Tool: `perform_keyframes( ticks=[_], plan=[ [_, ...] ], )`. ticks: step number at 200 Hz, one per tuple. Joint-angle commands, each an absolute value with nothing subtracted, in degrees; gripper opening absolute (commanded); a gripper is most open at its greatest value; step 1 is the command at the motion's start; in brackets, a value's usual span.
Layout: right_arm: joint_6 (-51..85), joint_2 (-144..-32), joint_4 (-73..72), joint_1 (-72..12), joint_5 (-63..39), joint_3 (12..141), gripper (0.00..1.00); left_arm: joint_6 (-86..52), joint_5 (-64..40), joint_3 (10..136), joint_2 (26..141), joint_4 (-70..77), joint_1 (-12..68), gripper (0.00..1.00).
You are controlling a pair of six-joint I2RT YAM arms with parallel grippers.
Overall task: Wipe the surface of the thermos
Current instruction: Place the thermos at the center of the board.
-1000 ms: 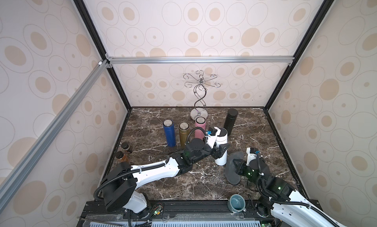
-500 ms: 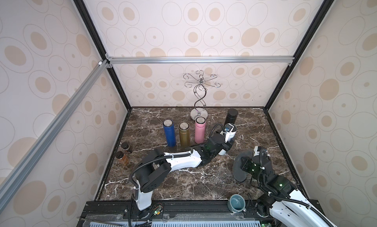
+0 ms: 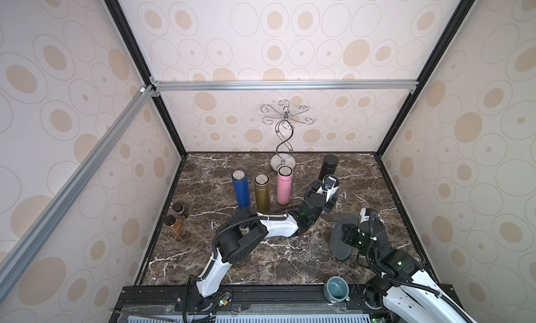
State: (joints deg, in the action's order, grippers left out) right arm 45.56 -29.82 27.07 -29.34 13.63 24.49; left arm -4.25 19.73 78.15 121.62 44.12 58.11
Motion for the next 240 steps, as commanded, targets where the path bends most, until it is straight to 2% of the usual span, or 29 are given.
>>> perform_keyframes(
  ticks=[1,92,240],
  plan=[
    [45.1,-28.7,28.9,-28.8,13.5,25.0,0.0,-3.7,21.9,82.7,122.5,51.6,56.4,0.0],
    [44.8,-29.7,27.6,-28.8,12.2,25.0,0.0,-5.4,19.8,89.2,127.1,47.7,54.0,0.0],
    [44.2,-30.0,27.3,-28.7,11.3,25.4,0.0,-8.9,19.0,92.0,130.4,43.0,53.4,0.0]
  ],
)
